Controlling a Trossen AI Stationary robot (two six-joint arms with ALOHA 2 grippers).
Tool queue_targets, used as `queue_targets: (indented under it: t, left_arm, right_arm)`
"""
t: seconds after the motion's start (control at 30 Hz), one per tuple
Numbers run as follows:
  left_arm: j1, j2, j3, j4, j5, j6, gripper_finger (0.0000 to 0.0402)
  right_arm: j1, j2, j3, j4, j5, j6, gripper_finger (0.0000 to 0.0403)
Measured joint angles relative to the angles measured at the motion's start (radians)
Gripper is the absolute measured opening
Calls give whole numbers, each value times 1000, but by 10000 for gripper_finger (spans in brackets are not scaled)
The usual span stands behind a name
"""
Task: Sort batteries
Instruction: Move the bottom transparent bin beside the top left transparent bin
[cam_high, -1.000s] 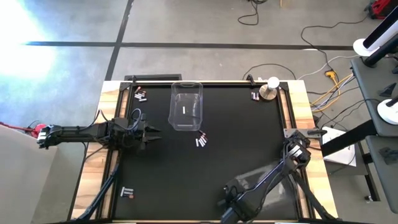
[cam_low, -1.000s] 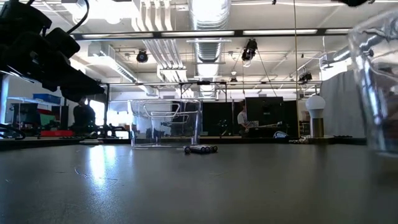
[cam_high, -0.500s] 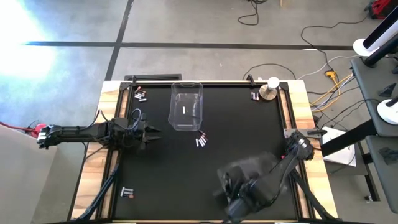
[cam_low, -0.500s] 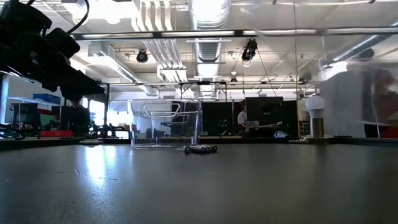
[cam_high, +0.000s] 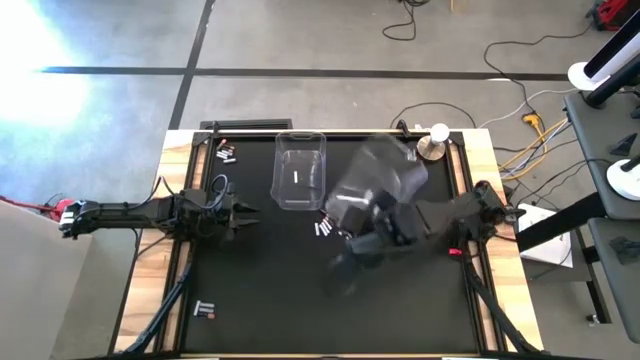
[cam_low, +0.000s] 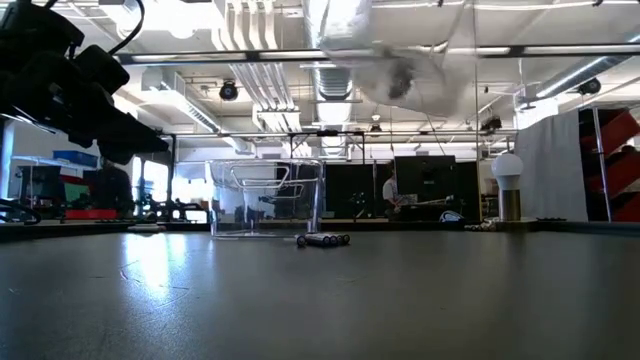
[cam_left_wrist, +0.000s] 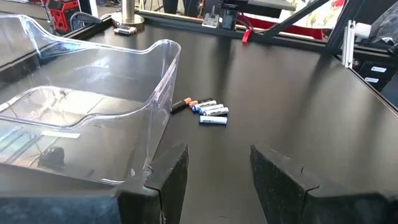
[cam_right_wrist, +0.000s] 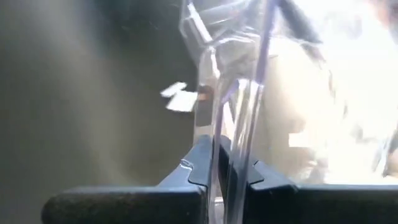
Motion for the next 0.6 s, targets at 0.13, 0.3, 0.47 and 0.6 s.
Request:
queue_targets:
  t: [0.13, 0.3, 0.47, 0.6]
  left_arm:
    - [0, 1, 0, 0, 0, 0, 155]
    - [0, 1, 0, 0, 0, 0, 155]
    - [0, 1, 0, -1, 0, 0, 155]
    - [0, 3, 0, -1, 0, 0, 155]
  right_arm:
    - [-80, 17, -33, -2, 2, -347, 12]
    - [-168, 11, -140, 0, -54, -477, 12]
    - [-234, -46, -305, -2, -102, -559, 12]
    - [-279, -97, -451, 64, -122, -628, 12]
